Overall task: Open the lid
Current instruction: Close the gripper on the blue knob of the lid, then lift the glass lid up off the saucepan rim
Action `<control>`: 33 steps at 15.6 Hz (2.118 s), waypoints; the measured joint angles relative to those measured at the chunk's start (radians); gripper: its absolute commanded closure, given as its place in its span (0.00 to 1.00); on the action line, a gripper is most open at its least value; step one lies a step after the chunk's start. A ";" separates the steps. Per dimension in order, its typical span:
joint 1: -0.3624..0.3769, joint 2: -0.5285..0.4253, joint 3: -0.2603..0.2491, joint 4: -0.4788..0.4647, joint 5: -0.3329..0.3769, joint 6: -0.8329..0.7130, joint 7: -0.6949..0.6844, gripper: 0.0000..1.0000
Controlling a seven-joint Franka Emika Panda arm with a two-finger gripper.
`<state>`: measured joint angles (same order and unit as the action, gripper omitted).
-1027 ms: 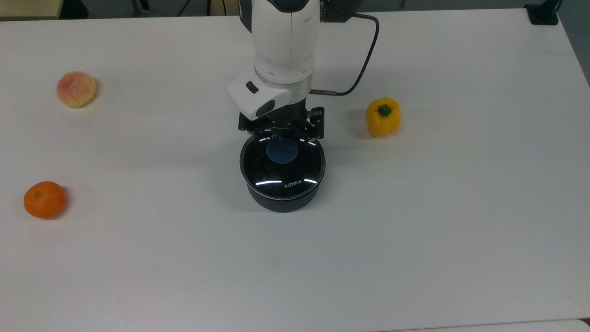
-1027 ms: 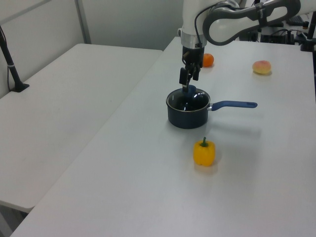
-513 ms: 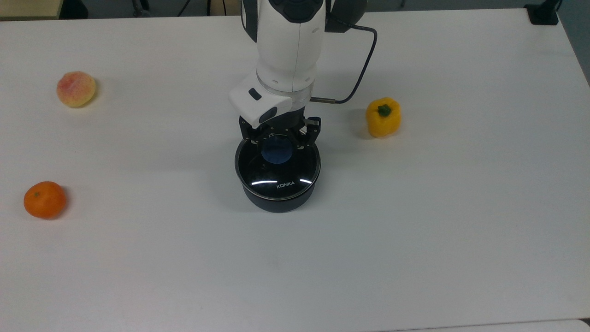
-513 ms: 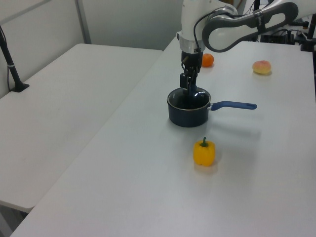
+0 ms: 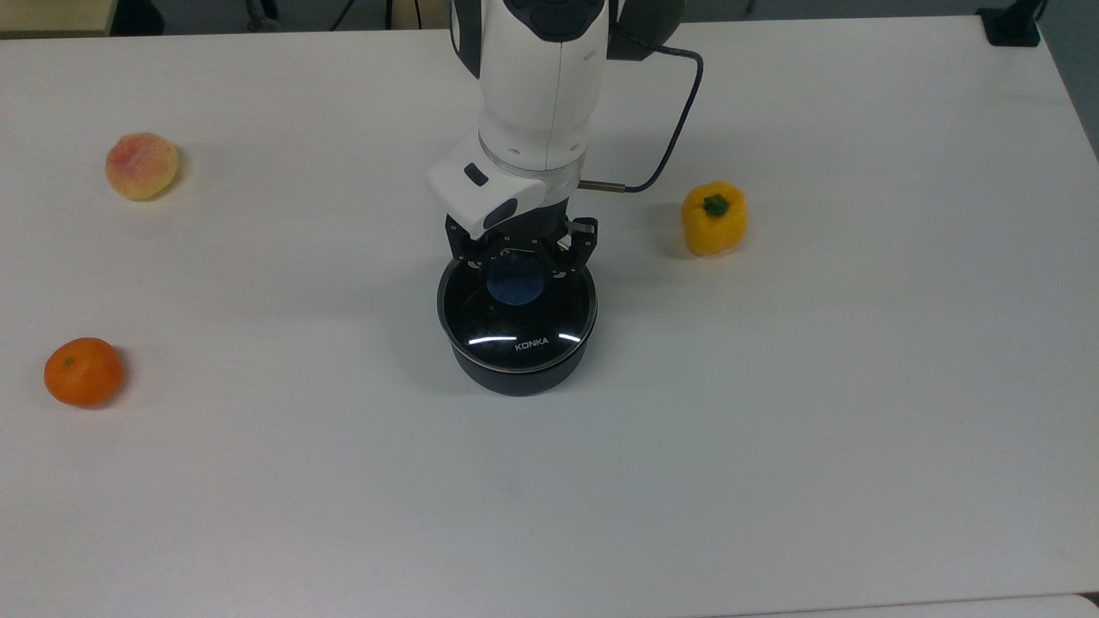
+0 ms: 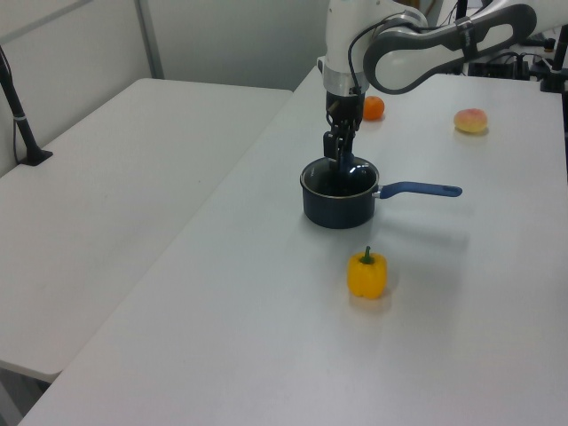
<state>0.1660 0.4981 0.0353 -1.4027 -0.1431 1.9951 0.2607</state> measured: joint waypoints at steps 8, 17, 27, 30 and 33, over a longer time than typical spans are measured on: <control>-0.001 -0.043 0.000 0.001 0.000 0.000 -0.004 0.91; -0.023 -0.168 0.000 -0.046 0.000 -0.047 -0.101 0.91; -0.072 -0.460 -0.034 -0.292 0.036 -0.250 -0.409 0.91; -0.073 -0.541 -0.057 -0.395 0.036 -0.291 -0.456 0.91; -0.073 -0.595 -0.087 -0.487 0.036 -0.300 -0.480 0.91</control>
<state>0.0930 -0.0971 -0.0513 -1.8900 -0.1071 1.6952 -0.2193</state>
